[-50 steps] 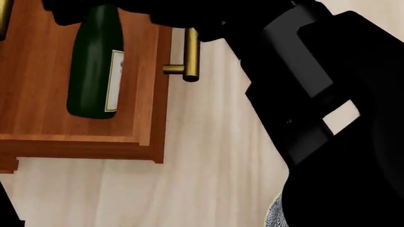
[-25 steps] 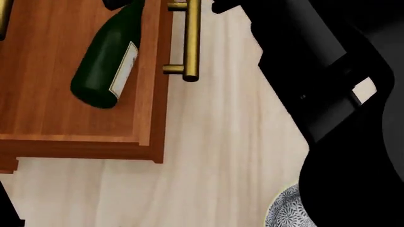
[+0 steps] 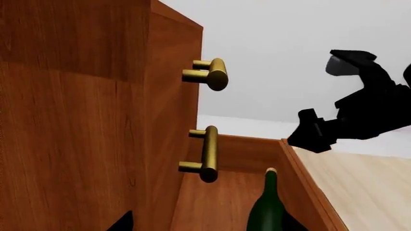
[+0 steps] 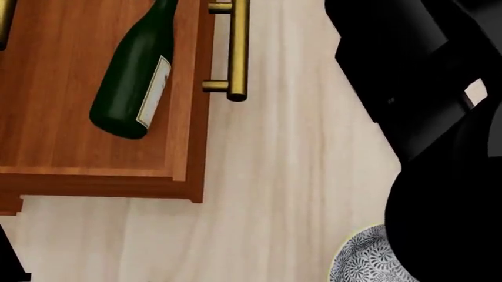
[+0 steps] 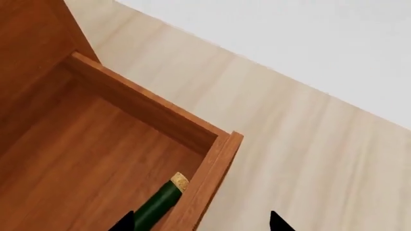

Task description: Put the wine bottle in the bottom drawer of the cabinet.

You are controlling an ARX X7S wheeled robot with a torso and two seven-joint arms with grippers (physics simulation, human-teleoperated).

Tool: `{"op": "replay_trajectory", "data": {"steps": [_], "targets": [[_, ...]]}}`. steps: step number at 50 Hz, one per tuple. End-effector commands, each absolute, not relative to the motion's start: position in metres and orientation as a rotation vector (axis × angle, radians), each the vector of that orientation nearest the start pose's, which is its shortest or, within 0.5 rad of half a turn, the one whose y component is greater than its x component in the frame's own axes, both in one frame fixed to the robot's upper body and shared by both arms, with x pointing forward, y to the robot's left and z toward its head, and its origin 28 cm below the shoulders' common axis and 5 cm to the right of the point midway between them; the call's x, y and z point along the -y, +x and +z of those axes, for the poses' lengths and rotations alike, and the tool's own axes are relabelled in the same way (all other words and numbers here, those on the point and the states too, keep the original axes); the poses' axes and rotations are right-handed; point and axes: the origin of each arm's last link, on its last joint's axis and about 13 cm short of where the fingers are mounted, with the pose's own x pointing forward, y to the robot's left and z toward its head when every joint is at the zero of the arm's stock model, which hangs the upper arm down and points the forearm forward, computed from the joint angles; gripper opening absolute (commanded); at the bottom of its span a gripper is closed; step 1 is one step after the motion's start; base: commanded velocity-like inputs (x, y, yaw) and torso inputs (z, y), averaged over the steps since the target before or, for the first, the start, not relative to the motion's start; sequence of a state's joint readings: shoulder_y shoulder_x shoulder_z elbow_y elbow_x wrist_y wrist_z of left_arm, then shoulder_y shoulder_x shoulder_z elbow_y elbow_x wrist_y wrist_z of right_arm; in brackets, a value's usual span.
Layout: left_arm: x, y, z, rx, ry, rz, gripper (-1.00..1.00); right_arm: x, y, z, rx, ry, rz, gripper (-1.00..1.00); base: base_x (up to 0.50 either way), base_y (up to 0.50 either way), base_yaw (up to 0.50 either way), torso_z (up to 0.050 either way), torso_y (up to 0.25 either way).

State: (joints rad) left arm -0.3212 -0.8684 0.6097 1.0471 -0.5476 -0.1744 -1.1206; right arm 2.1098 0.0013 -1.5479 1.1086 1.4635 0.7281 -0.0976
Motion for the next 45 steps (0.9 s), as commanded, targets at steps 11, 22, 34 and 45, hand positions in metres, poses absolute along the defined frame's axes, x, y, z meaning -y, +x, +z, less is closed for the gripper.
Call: {"op": "replay_trajectory", "data": {"steps": [11,22,34,45], "targets": [[-0.206,0.169,0.181,0.206,-0.069,0.001,1.0,0.034,0.362,0.459,-0.108,-0.341,0.436,1.0,0.04,0.0,-0.01,0.0,-0.013],[-0.207,0.168,0.181,0.209,-0.067,0.004,1.0,0.045,0.348,0.463,-0.068,-0.309,0.423,1.0,0.04,0.0,-0.01,0.0,-0.014],[-0.205,0.167,0.184,0.219,-0.063,-0.003,1.0,0.06,0.328,0.458,-0.034,-0.271,0.417,1.0,0.04,0.0,-0.01,0.0,-0.014],[-0.206,0.157,0.2,0.256,-0.056,0.0,1.0,0.072,0.301,0.442,0.022,-0.232,0.417,1.0,0.04,0.0,-0.01,0.0,-0.016]]}}
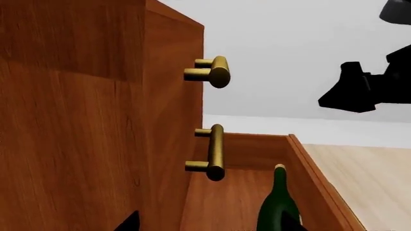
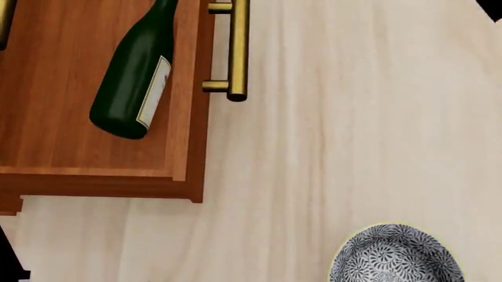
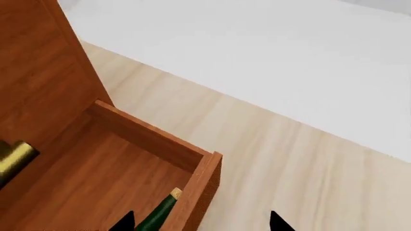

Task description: Put the wine bottle in the bottom drawer of the cabinet.

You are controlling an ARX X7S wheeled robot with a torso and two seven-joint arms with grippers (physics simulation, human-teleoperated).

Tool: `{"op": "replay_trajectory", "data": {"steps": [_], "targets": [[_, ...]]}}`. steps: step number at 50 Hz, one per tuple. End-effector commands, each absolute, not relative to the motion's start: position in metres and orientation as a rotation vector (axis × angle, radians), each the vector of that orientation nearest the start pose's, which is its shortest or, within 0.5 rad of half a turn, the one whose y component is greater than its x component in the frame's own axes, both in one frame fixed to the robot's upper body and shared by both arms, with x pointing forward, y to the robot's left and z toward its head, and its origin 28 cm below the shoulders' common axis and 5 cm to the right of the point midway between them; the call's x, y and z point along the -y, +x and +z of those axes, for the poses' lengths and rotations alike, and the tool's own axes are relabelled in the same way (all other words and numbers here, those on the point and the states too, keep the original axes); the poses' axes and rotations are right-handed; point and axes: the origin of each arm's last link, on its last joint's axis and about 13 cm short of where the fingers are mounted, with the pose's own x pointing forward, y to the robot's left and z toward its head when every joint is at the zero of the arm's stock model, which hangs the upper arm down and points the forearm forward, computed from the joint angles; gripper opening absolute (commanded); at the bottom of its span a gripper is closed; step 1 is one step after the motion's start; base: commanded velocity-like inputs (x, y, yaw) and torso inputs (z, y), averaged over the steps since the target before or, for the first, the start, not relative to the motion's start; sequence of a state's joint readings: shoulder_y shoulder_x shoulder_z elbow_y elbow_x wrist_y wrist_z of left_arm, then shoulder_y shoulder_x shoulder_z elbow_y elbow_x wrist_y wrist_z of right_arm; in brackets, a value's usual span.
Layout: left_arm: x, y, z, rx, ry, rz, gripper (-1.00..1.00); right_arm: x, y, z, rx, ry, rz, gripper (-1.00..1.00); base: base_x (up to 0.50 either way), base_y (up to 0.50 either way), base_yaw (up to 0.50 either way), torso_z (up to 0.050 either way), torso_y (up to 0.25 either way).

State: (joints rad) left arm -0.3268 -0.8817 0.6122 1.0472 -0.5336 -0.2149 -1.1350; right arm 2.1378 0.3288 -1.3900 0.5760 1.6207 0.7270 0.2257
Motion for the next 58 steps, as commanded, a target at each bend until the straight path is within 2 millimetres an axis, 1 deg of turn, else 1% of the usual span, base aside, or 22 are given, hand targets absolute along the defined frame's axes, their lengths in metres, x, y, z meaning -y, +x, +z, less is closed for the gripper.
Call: {"op": "replay_trajectory", "data": {"steps": [1,4,5,7,13,18,22,28,36,40,58], "targets": [[-0.206,0.156,0.2,0.257,-0.051,0.002,1.0,0.074,0.299,0.441,0.025,-0.226,0.416,1.0,0.05,0.01,-0.01,0.0,-0.018],[-0.207,0.154,0.203,0.262,-0.03,0.006,1.0,0.078,0.295,0.439,0.036,-0.222,0.403,1.0,0.05,0.01,-0.01,0.0,-0.019],[-0.209,0.153,0.205,0.27,-0.047,0.008,1.0,0.08,0.294,0.439,0.04,-0.211,0.402,1.0,0.05,0.01,-0.02,0.0,-0.019],[-0.212,0.152,0.206,0.267,-0.026,0.017,1.0,0.082,0.291,0.438,0.046,-0.205,0.398,1.0,0.05,0.01,-0.01,0.0,-0.02],[-0.213,0.139,0.209,0.264,0.009,0.008,1.0,0.09,0.282,0.433,0.071,-0.178,0.39,1.0,0.05,0.01,-0.01,0.0,-0.02],[-0.213,0.136,0.21,0.254,0.009,-0.004,1.0,0.096,0.274,0.425,0.088,-0.165,0.372,1.0,0.05,0.01,-0.01,0.0,-0.02],[-0.213,0.133,0.211,0.253,0.023,-0.011,1.0,0.102,0.266,0.424,0.102,-0.155,0.361,1.0,0.05,0.01,-0.01,0.0,-0.019],[-0.215,0.129,0.215,0.256,0.036,-0.002,1.0,0.107,0.261,0.422,0.11,-0.132,0.348,1.0,0.04,0.01,-0.01,0.0,-0.018],[-0.217,0.121,0.213,0.248,0.044,0.003,1.0,0.112,0.258,0.418,0.115,-0.119,0.337,1.0,0.03,0.0,-0.01,0.0,-0.015],[-0.214,0.117,0.21,0.253,0.039,0.003,1.0,0.113,0.258,0.418,0.118,-0.114,0.335,1.0,0.02,0.0,-0.01,0.0,-0.014],[-0.221,0.115,0.214,0.28,0.009,0.03,1.0,0.118,0.255,0.417,0.121,-0.101,0.315,1.0,0.0,0.0,0.0,0.0,-0.002]]}}
